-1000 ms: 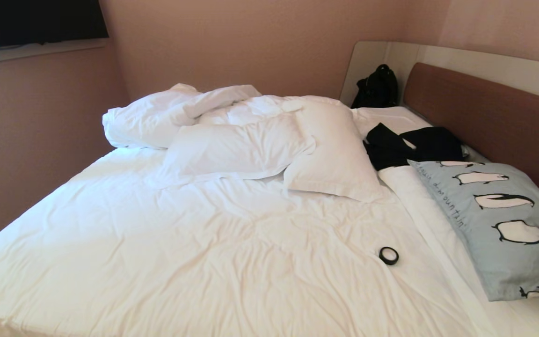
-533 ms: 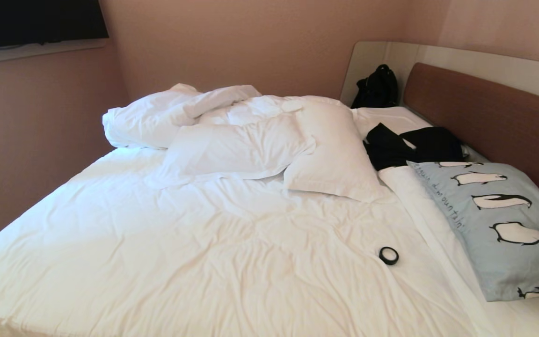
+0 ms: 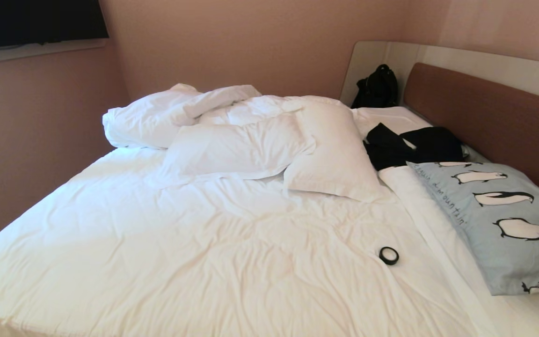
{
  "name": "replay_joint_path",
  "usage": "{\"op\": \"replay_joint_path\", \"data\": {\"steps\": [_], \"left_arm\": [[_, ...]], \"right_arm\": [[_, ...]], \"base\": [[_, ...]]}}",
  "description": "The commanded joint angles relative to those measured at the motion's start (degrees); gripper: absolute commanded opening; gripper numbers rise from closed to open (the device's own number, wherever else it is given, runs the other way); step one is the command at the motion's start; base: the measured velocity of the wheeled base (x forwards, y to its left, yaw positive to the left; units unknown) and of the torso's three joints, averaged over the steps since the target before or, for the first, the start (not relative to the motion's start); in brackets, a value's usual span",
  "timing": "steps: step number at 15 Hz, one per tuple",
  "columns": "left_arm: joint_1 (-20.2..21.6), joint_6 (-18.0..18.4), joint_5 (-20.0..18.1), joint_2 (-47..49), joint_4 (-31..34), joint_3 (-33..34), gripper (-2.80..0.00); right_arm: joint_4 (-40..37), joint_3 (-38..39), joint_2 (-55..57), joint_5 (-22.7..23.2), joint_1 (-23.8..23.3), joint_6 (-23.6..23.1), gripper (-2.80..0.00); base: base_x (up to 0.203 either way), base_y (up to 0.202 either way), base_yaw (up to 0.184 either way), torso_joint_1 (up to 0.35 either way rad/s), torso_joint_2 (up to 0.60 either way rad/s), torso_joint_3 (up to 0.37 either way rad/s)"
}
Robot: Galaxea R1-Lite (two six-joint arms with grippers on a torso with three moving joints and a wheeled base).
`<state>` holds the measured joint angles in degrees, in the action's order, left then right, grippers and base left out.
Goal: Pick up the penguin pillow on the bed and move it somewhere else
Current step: Place the pillow at the bedside
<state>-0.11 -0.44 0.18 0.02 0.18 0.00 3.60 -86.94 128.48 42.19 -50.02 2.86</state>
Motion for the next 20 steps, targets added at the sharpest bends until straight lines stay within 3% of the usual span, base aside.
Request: {"op": "replay_joint_path", "data": {"steps": [1,5,8,10,13,14,17,20], "left_arm": [[0.0,0.0,0.0,0.0,0.0,0.1,-2.80],[0.0,-0.1,0.0,0.0,0.0,0.1,-2.80],[0.0,-0.1,0.0,0.0,0.0,0.1,-2.80],[0.0,-0.1,0.0,0.0,0.0,0.1,-2.80],[0.0,-0.1,0.0,0.0,0.0,0.1,-2.80],[0.0,-0.1,0.0,0.0,0.0,0.1,-2.80],[0.0,-0.1,0.0,0.0,0.0,0.1,-2.80],[0.0,0.0,0.0,0.0,0.0,0.1,-2.80]], "right_arm": [[0.2,-2.5,-0.2,-0.4,0.1,9.3,-2.80],[0.1,-6.9,1.5,-4.2,0.1,16.5,-2.80],[-0.1,-6.3,0.1,-4.4,-0.6,15.8,-2.80],[-2.0,-5.9,-0.6,-4.5,-2.1,10.2,-2.80],[-9.8,-4.7,-1.2,-4.4,-3.8,-6.5,-2.80],[-11.3,-3.2,-1.5,-4.1,-4.5,-11.3,0.00],[-12.5,1.7,-2.0,-1.1,-5.1,-23.1,0.00],[-12.7,2.9,-2.5,3.2,-5.2,-25.0,0.00]], "base": [[0.000,0.000,0.000,0.000,0.00,0.000],[0.000,0.000,0.000,0.000,0.00,0.000],[0.000,0.000,0.000,0.000,0.00,0.000],[0.000,0.000,0.000,0.000,0.00,0.000],[0.000,0.000,0.000,0.000,0.00,0.000],[0.000,0.000,0.000,0.000,0.00,0.000],[0.000,0.000,0.000,0.000,0.00,0.000],[0.000,0.000,0.000,0.000,0.00,0.000]]}}
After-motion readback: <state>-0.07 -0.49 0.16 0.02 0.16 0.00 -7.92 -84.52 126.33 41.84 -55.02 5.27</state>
